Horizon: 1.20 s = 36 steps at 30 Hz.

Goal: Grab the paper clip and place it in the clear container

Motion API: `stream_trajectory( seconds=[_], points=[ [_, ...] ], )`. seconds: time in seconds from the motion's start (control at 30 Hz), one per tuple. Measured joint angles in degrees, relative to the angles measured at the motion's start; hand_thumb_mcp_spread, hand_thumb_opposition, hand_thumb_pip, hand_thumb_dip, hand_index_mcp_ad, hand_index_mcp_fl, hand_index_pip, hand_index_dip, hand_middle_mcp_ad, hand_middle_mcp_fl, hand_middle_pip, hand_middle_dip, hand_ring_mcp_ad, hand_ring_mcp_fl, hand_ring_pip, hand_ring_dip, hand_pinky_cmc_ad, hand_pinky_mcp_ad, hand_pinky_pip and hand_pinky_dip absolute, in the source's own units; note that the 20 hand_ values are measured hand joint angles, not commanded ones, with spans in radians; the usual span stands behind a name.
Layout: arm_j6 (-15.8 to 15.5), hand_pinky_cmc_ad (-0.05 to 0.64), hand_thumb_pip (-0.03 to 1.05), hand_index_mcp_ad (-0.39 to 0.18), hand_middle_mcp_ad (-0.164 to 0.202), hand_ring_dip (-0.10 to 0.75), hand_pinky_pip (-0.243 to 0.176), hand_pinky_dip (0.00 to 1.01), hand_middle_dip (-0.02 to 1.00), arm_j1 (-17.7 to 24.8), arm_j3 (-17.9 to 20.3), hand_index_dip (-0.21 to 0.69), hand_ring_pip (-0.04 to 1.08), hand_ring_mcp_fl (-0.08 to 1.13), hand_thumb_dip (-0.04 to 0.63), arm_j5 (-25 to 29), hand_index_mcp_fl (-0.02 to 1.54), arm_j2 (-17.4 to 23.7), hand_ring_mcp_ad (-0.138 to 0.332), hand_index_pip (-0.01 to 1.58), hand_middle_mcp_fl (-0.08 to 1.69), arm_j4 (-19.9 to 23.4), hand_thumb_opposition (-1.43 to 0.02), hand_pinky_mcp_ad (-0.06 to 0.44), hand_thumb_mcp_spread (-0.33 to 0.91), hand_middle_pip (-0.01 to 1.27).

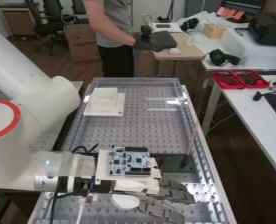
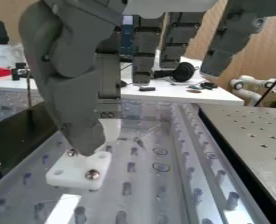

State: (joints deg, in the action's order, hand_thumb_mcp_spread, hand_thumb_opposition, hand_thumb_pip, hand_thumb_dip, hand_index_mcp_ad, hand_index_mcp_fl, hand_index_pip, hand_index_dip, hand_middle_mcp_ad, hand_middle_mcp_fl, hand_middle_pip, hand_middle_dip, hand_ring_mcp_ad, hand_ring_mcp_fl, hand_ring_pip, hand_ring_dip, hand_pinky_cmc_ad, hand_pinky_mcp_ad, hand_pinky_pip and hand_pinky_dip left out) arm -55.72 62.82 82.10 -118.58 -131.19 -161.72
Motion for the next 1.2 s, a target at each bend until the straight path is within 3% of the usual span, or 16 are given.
stream_trajectory(
  seconds=[0.33, 0.53, 0.7, 1.2],
  points=[
    [1.5, 0.328, 0.51, -0.216, -0.019, 0.115, 0.066, 0.20, 0.20, 0.0, 0.5, 0.049, 0.11, 0.08, 0.236, 0.3, 0.59, 0.2, 0.017, 1.41, 0.28, 0.8, -0.88, 0.230, 0.57, 0.12],
    [0.8, 0.330, 0.50, -0.220, -0.021, 0.115, 0.066, 0.20, 0.20, 0.0, 0.3, 0.051, 0.11, 0.08, 0.236, 0.3, 0.60, 0.2, 0.019, 1.37, 0.28, 0.0, -0.88, 0.232, 0.57, 0.12],
    [0.3, 0.328, 0.53, -0.218, -0.021, 0.115, 0.066, 0.20, 0.20, 0.0, 0.1, 0.051, 0.11, 0.08, 0.236, 0.2, 0.48, 0.3, 0.016, 1.28, 0.28, -0.3, -0.88, 0.232, 0.54, 0.12],
    [-0.3, 0.330, 0.54, -0.222, -0.021, 0.115, 0.066, 0.19, 0.20, 0.1, 0.1, 0.021, 0.11, 0.08, 0.236, -0.3, 0.43, 0.3, 0.016, 1.24, 0.26, -0.9, -0.84, 0.232, 0.51, 0.12]
  ],
)
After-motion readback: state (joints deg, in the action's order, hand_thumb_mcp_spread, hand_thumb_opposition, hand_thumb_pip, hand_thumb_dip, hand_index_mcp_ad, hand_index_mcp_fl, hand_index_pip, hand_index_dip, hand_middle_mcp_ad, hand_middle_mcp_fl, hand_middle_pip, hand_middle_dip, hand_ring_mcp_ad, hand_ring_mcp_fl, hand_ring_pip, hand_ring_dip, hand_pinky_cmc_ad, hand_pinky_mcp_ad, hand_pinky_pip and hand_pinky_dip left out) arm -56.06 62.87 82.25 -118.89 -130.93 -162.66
